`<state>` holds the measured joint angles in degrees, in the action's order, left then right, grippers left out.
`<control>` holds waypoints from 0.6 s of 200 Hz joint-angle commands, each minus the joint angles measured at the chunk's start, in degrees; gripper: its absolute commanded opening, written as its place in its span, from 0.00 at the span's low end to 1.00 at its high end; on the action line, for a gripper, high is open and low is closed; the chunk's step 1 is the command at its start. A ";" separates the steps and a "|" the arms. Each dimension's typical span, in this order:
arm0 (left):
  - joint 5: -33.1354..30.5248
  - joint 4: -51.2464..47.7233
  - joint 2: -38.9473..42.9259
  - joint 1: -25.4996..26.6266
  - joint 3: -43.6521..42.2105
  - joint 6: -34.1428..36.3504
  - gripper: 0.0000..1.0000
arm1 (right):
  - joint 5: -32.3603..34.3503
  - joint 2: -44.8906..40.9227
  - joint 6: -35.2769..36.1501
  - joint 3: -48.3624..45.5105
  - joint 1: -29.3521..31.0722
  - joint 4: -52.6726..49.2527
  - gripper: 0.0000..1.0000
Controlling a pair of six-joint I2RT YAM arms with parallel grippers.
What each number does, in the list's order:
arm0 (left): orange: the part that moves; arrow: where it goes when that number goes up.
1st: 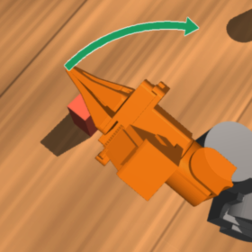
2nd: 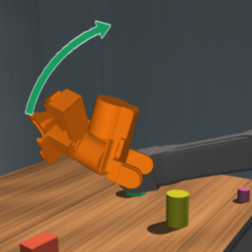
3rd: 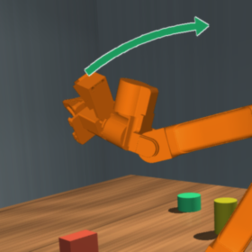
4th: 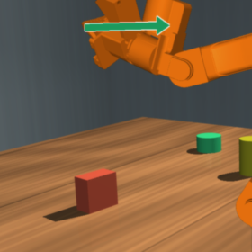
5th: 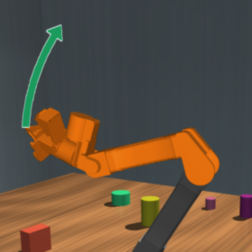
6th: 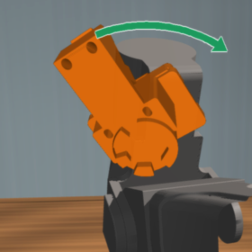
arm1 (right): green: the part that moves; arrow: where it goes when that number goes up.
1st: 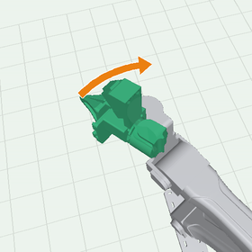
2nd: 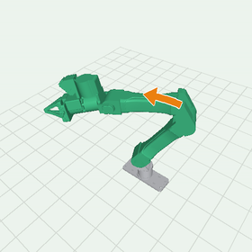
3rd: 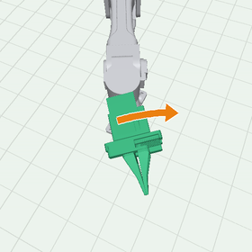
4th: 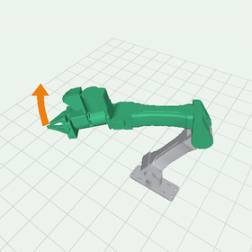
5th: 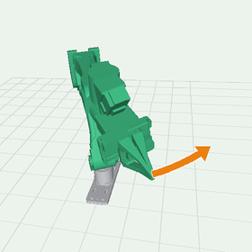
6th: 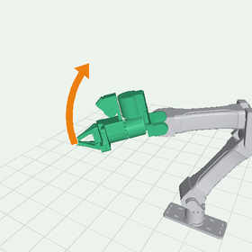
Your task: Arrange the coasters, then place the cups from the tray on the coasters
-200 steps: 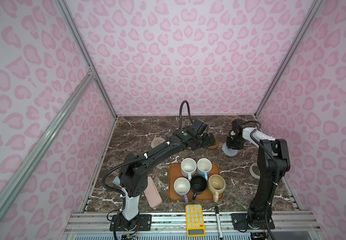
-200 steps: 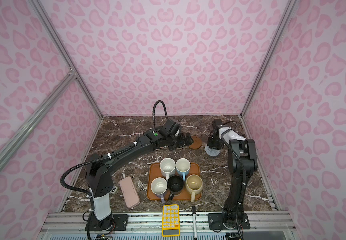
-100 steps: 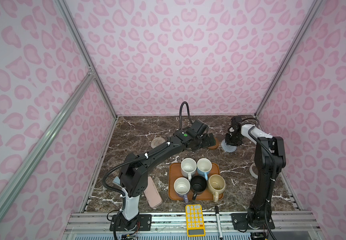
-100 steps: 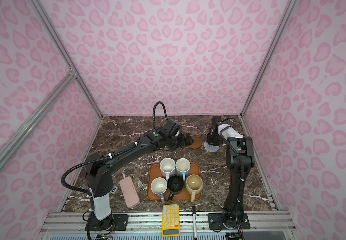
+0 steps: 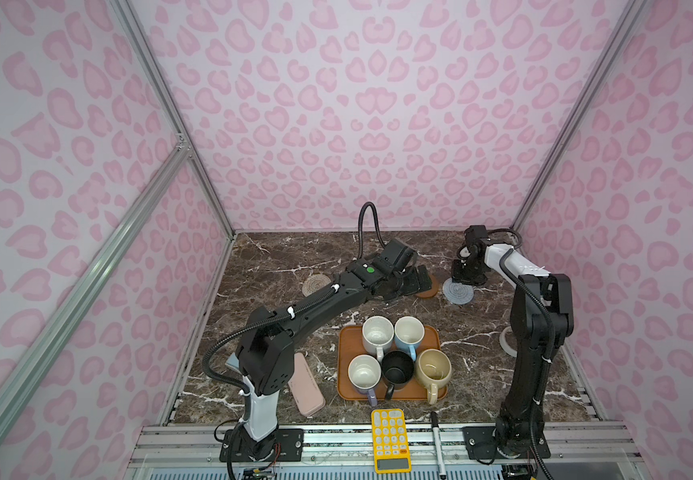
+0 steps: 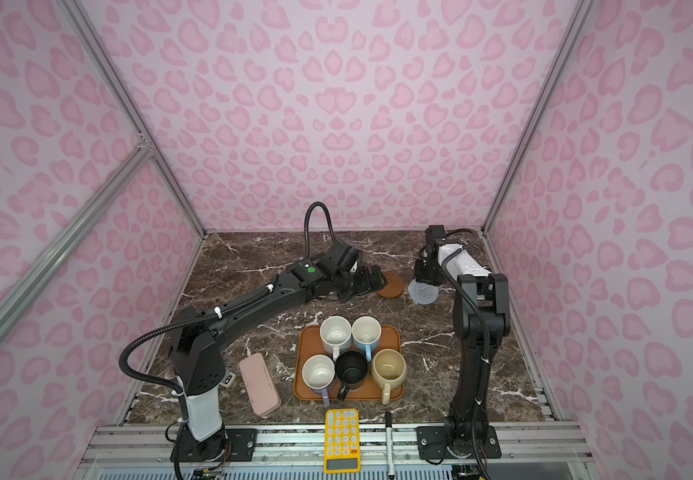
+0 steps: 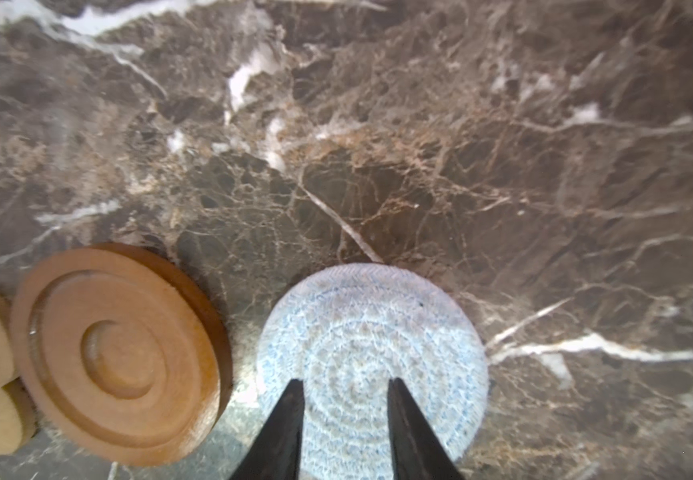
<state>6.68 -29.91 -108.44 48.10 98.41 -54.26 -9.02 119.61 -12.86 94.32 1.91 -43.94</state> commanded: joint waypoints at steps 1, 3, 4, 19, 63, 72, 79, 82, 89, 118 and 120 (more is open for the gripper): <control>-1.83 0.31 2.25 -0.06 0.05 0.56 0.98 | -0.16 -2.50 0.37 0.14 0.50 -1.96 0.45; -1.90 0.21 2.44 -0.05 0.01 0.65 0.98 | -0.18 -2.91 0.38 0.13 0.54 -2.16 0.47; -1.96 0.21 2.53 0.01 0.02 0.65 0.98 | -0.15 -3.08 0.42 0.15 0.59 -2.18 0.48; -2.54 -0.17 4.31 -0.24 -0.73 0.87 0.98 | -0.39 -6.01 0.72 0.41 1.09 -3.70 0.68; -6.32 -0.99 12.54 -0.89 -4.96 0.95 0.98 | -4.34 -17.11 0.97 -0.55 2.39 -6.47 0.99; -7.82 -2.09 14.43 -0.96 -5.71 1.21 0.98 | -6.12 -19.23 0.61 -0.64 2.69 -6.57 0.99; -9.05 -3.19 15.77 -1.13 -6.20 1.37 0.98 | -6.90 -20.69 0.48 -0.42 3.04 -6.91 0.99; -9.45 -3.68 16.26 -1.21 -6.40 1.39 0.98 | -7.01 -21.39 0.47 -0.36 3.21 -6.94 0.99; -10.13 -4.99 17.37 -1.41 -6.85 1.41 0.97 | -7.15 -22.97 0.66 -0.21 3.94 -7.24 0.99; -10.65 -8.54 22.58 -2.68 -10.28 1.97 0.98 | -1.77 -30.80 2.08 -2.00 7.10 -5.40 0.99; -10.64 -8.84 22.99 -2.84 -10.48 2.03 0.98 | -1.17 -31.53 2.19 -2.62 7.20 -4.47 0.99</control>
<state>-1.58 -33.87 -88.92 46.17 90.04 -53.23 -14.13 93.14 -11.99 94.04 7.53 -49.67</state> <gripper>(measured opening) 0.977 0.987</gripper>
